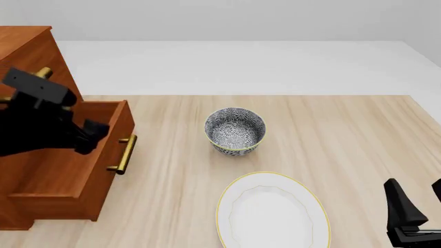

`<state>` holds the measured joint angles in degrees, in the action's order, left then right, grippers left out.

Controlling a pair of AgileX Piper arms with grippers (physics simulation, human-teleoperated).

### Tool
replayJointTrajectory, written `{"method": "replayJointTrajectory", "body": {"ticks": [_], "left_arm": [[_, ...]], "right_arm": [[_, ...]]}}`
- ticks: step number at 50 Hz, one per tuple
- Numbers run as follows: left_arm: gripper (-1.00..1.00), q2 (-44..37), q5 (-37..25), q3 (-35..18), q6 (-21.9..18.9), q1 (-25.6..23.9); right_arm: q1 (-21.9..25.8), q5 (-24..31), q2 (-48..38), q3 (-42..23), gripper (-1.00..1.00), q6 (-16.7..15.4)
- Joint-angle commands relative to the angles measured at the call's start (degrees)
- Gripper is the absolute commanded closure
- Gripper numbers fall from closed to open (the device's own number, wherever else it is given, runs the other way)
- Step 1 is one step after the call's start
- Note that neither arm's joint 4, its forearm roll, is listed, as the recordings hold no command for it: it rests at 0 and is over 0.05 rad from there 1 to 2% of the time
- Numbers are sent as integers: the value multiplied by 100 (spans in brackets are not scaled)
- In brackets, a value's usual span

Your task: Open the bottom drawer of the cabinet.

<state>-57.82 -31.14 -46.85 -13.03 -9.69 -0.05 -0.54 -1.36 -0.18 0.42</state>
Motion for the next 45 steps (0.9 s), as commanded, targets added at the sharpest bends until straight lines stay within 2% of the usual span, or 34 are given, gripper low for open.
{"method": "replayJointTrajectory", "body": {"ticks": [1, 8, 20, 26, 45], "left_arm": [[-100, -198, 94, 139, 200, 133], [-100, -287, 220, 244, 206, 201], [-100, -650, 451, 323, 562, 285], [-100, -666, 544, 395, 541, 369], [-100, -967, 832, 701, 894, 493]], "right_arm": [[-1, 1, 3, 0, -100, 1], [0, 2, 3, 0, -100, 1], [-1, 2, 4, 0, -100, 3], [0, 1, 2, 0, -100, -1], [1, 1, 2, 0, -100, 0]]}}
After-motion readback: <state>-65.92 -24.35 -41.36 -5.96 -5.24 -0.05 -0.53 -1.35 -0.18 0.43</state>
